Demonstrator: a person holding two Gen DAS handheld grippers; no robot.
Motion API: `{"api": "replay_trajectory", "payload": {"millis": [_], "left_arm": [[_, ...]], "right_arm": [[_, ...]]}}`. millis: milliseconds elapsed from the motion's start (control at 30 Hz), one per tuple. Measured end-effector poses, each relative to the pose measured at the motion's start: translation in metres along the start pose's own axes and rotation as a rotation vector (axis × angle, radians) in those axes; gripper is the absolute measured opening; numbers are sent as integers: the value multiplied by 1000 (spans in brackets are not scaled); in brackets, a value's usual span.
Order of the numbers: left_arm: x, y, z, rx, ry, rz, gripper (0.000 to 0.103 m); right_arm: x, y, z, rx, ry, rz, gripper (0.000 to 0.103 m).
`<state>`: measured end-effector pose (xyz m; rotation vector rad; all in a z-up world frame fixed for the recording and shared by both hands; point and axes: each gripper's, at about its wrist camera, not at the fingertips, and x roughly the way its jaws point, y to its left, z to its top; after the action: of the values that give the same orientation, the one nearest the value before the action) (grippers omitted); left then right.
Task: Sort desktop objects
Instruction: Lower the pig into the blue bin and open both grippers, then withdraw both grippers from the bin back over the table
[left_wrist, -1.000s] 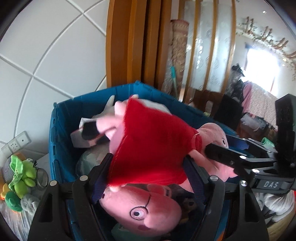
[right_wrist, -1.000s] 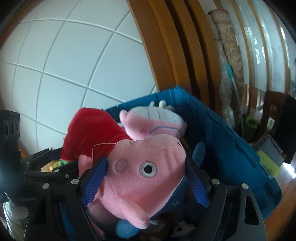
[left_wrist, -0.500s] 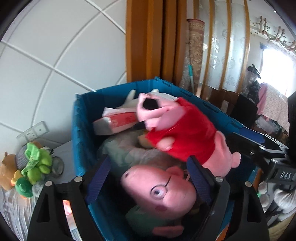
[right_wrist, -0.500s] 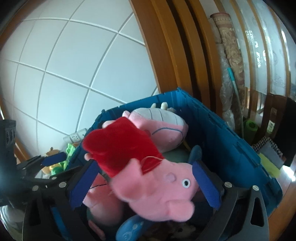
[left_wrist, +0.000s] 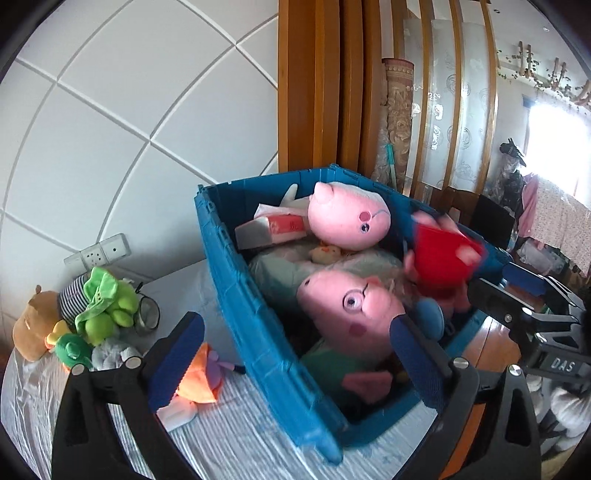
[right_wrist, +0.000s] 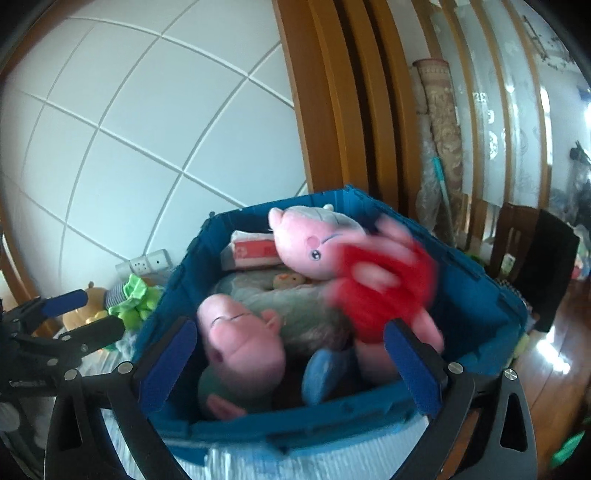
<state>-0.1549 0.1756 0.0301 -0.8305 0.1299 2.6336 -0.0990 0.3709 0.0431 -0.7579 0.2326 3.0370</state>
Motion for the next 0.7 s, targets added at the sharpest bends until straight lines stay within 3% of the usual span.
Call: {"api": "replay_trajectory", "payload": {"millis": [700], "left_arm": [[-51, 6, -31, 23, -10, -12, 102]], "right_arm": [[-44, 43, -33, 1, 4, -28, 103]]}}
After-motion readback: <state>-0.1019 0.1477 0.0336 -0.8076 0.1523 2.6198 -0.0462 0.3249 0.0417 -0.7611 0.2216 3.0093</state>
